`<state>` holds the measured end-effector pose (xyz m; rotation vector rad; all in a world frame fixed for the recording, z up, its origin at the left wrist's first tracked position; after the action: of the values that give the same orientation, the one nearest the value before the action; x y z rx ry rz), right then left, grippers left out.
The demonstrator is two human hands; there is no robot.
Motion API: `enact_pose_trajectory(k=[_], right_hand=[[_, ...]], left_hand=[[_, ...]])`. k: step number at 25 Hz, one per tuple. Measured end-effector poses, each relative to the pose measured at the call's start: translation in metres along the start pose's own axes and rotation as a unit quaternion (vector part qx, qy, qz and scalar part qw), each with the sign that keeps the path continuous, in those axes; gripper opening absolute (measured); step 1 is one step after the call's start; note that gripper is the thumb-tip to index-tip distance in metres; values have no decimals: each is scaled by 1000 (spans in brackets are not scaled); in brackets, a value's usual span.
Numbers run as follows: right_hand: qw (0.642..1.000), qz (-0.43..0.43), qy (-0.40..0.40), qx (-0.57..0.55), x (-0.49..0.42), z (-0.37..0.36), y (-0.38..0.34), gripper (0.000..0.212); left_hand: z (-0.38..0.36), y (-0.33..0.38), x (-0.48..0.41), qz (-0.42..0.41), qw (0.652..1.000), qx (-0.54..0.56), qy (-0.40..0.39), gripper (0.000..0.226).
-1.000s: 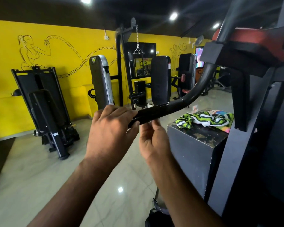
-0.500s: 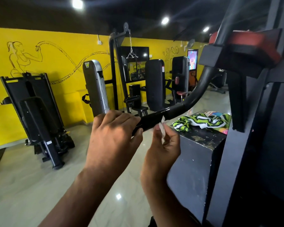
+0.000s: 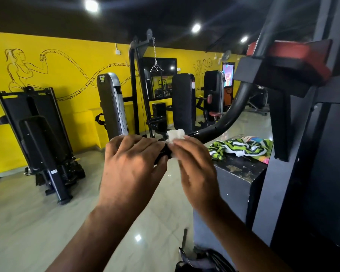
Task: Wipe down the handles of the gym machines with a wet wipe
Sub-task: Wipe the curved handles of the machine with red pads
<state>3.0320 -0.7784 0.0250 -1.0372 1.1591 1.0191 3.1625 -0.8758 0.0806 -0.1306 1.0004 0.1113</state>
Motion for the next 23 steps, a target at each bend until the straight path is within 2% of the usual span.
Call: enact_pose_trajectory(k=[3, 5, 7, 10, 13, 16, 17, 20, 23], right_hand=[[999, -42, -5, 29, -12, 15, 23, 28], [999, -9, -36, 33, -18, 18, 23, 29], [991, 66, -115, 21, -35, 18, 26, 26], [969, 28, -247, -12, -77, 22, 39, 20], [898, 49, -436, -18, -108, 15, 39, 22], [819, 42, -571, 37, -134, 4, 47, 26], [801, 44, -596, 31, -140, 0, 46, 24], [779, 79, -622, 5, -144, -14, 38, 17], [731, 53, -679, 31, -147, -21, 39, 17]], left_hand=[[0, 4, -2, 10, 1000, -8, -7, 27], [-2, 8, -3, 20, 999, -22, -16, 28], [-3, 12, -4, 27, 999, -38, -24, 28], [-5, 16, -5, 34, 998, -54, -28, 27], [-7, 20, -6, 45, 996, -69, -30, 26], [-8, 25, -6, 50, 995, -77, -28, 27], [-8, 25, -6, 50, 995, -77, -24, 26], [-8, 27, -8, 49, 995, -90, -18, 24], [-9, 28, -10, 46, 994, -97, -24, 24]])
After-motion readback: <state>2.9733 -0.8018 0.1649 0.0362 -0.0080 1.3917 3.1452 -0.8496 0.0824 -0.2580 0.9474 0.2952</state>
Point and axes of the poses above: each hand's wrist, its own x-axis away from the middle knuckle, its own z-axis out of the back of the hand, y = z × x, the point moved 2 cm from there along -x, towards the middle knuckle, and after that the axes turned 3 degrees about x, right-handed, at the moved point
